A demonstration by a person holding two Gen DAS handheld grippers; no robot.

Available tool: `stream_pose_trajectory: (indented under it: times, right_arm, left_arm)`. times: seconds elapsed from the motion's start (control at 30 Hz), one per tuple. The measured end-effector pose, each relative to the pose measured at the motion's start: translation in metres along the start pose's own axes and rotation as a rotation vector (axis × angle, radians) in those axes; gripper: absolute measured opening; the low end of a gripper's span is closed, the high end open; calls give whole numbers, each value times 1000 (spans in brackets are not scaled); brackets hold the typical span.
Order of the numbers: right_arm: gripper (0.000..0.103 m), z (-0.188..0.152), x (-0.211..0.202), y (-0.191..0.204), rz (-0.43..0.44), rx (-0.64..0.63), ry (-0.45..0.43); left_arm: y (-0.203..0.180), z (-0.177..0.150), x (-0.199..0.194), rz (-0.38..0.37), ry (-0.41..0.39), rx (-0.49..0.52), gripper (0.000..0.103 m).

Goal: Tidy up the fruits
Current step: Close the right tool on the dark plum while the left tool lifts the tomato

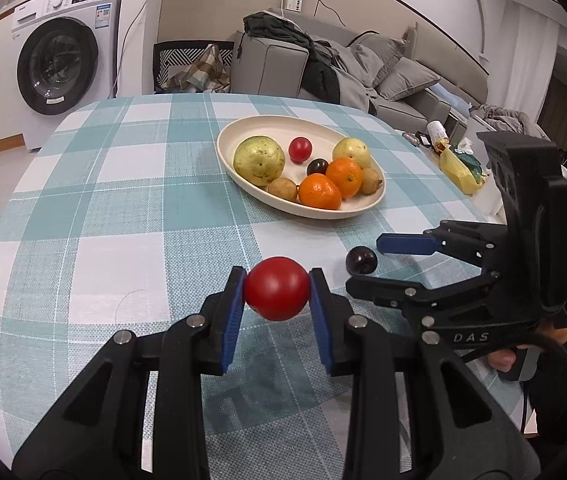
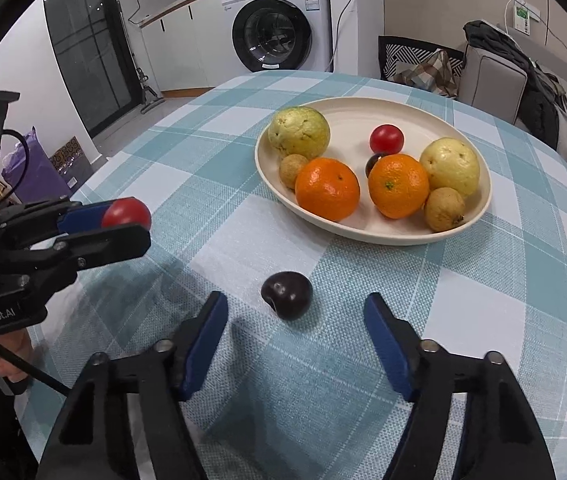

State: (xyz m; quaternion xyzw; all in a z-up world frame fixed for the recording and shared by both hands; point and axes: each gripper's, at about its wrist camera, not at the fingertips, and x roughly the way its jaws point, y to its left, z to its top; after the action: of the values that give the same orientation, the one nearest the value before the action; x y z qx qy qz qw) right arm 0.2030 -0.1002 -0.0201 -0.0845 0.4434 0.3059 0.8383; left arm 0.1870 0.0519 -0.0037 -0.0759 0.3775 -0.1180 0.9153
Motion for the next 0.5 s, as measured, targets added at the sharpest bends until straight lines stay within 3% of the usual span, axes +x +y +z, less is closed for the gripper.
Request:
stream_pose_trajectory:
  times: [0.5]
  right_arm:
    - [28, 3, 0, -3, 39, 13, -10]
  left_arm:
    - [0, -1, 5, 8, -6, -8, 29]
